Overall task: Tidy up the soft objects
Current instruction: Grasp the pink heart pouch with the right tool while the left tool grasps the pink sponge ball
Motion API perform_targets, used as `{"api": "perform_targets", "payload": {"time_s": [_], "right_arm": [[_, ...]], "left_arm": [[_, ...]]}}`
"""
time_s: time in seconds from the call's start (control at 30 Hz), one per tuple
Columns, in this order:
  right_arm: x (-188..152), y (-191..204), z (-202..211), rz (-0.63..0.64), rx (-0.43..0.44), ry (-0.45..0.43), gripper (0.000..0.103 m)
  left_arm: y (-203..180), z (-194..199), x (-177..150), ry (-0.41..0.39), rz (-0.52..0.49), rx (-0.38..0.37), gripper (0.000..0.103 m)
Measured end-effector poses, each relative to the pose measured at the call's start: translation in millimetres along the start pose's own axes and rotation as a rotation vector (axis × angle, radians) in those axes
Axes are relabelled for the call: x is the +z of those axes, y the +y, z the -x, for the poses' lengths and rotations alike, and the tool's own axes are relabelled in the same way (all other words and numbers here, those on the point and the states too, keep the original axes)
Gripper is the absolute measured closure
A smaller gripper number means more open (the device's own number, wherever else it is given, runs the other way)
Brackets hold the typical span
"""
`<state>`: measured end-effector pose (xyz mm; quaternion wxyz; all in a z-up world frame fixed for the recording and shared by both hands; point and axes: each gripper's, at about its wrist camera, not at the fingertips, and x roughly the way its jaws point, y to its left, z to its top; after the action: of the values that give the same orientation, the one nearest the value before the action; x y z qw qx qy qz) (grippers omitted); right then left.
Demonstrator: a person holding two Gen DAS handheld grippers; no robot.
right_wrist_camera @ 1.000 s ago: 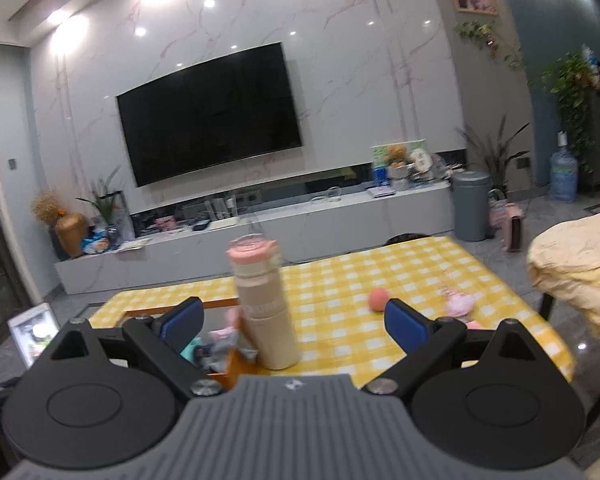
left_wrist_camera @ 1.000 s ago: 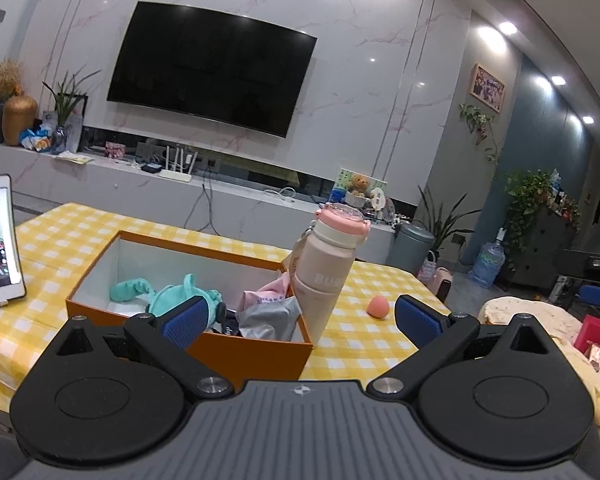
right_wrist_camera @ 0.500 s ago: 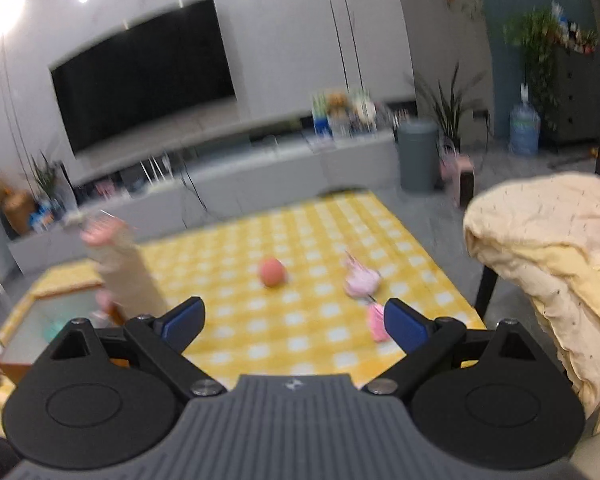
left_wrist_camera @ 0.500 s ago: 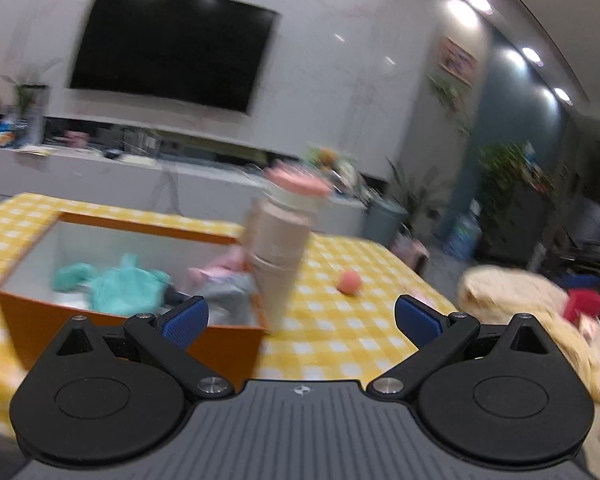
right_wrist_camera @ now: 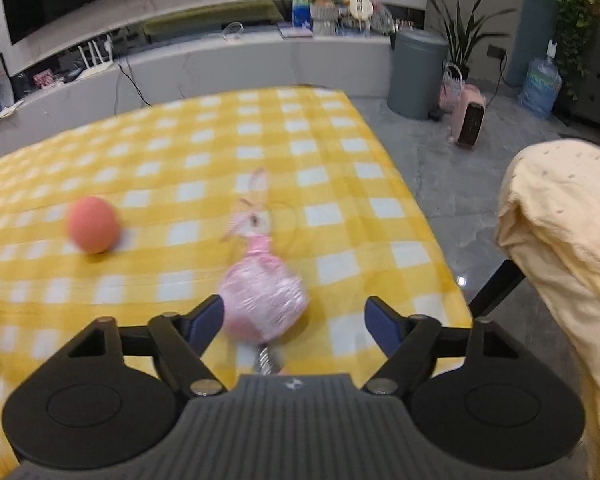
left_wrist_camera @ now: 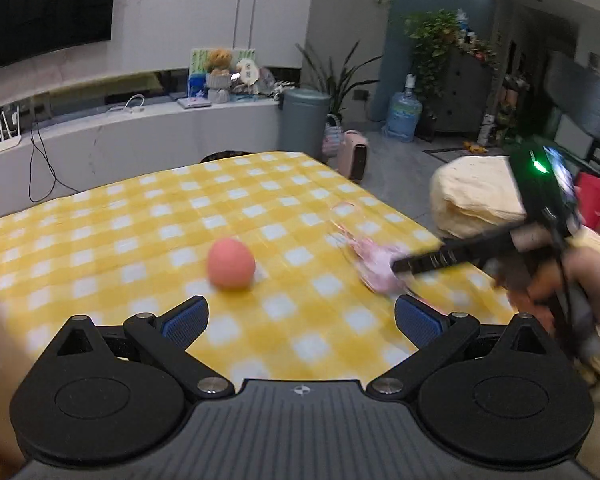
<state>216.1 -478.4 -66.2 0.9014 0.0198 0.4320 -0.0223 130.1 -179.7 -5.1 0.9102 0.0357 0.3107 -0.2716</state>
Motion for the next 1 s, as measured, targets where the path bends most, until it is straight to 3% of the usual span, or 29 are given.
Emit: {"api": "perform_targets", "payload": {"time_s": [0.17, 0.27, 0.3, 0.63, 0.73, 0.8, 0.9, 1.0], "right_arm": [[7, -3, -30, -0.004, 0.108, -0.031, 0.036], [5, 9, -33, 0.044, 0.133, -0.055, 0.057], [3, 13, -32, 0.055, 0.141, -0.064, 0.070], [-2, 32, -18, 0.149, 0.077, -0.043, 0.074], [-4, 29, -15, 0.129, 0.073, -0.037, 0.074], [-5, 28, -12, 0.123, 0.065, -0.038, 0.074], [-7, 26, -9, 0.116, 0.058, -0.040, 0.074], [-6, 26, -6, 0.115, 0.053, -0.042, 0.074]], "left_arm": [[13, -82, 21, 0.006, -0.036, 0.085, 0.000], [29, -110, 24, 0.017, -0.029, 0.105, 0.000], [34, -117, 25, 0.026, -0.024, 0.097, 0.000], [50, -156, 34, 0.086, 0.021, 0.075, 0.000], [48, -169, 37, 0.115, 0.030, 0.082, 0.022], [46, -175, 37, 0.130, 0.016, 0.135, 0.038], [44, -184, 37, 0.160, -0.007, 0.202, 0.047], [44, -184, 36, 0.154, -0.037, 0.220, 0.048]]}}
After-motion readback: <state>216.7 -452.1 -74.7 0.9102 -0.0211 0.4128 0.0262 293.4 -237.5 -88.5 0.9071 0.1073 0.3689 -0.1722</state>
